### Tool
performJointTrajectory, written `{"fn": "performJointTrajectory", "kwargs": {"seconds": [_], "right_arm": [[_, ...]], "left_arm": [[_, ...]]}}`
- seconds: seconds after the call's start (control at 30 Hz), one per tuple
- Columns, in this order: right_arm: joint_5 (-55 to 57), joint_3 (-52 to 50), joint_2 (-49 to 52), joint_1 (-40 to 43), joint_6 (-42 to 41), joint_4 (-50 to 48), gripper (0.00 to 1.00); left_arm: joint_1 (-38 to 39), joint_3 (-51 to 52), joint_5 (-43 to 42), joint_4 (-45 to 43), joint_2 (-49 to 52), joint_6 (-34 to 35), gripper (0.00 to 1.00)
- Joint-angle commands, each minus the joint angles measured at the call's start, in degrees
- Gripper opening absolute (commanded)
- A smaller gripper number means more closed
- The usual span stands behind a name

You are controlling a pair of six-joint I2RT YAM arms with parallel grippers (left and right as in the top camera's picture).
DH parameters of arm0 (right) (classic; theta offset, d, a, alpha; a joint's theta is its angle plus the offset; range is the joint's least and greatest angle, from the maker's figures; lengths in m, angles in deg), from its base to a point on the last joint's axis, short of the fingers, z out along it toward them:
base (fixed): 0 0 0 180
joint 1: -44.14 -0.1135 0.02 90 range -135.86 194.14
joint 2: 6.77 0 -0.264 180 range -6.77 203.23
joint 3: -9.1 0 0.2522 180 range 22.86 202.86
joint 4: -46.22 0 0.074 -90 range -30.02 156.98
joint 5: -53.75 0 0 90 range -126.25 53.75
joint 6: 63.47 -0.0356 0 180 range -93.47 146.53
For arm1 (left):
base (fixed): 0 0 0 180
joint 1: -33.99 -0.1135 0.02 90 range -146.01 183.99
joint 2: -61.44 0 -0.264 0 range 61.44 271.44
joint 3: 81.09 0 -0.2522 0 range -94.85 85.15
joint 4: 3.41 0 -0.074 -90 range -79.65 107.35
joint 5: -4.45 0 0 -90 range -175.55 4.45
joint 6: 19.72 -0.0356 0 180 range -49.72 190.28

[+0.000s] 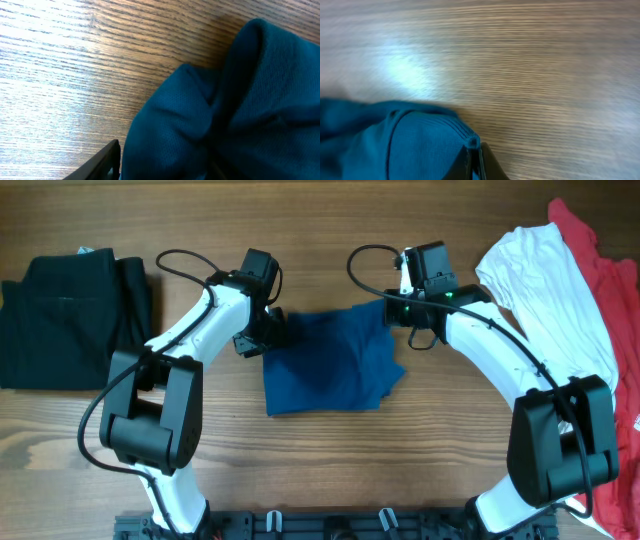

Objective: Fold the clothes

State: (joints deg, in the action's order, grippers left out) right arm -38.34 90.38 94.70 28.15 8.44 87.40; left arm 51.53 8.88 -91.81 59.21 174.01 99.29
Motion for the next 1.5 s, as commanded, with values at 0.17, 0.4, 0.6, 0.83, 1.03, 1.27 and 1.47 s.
{"fn": "performJointTrajectory", "kwargs": {"seconds": [0.17,0.4,0.6,0.83,1.03,1.27,1.47], "right_arm": [[11.96,0.39,1.31,0.63,-8.63,0.59,0.32],[4.11,0.39,1.11,0.63,-0.46,8.57,0.34],[-10.93,-0.17,1.14,0.52,6.88,19.17,0.4],[-21.35,-0.9,1.14,-0.28,9.2,12.24,0.44],[-20.65,-0.9,1.22,-0.35,5.55,2.45,0.45],[-18.01,-0.92,2.6,-3.96,5.68,1.95,0.44],[-15.32,-0.92,6.16,-6.27,5.31,1.29,0.4]], "left_arm": [[-0.11,-0.02,2.29,1.14,1.01,0.37,0.49],[-0.13,0.2,5.55,2.71,1.01,0.37,0.47],[-0.13,0.22,6.36,2.86,1.01,0.37,0.48],[-0.11,0.24,6.29,2.93,1.01,0.37,0.49],[-0.11,0.24,6.21,3.32,1.01,0.37,0.49],[-0.11,0.24,6.14,2.62,1.01,0.39,0.49],[-0.11,0.24,6.14,2.64,1.01,0.39,0.49]]}}
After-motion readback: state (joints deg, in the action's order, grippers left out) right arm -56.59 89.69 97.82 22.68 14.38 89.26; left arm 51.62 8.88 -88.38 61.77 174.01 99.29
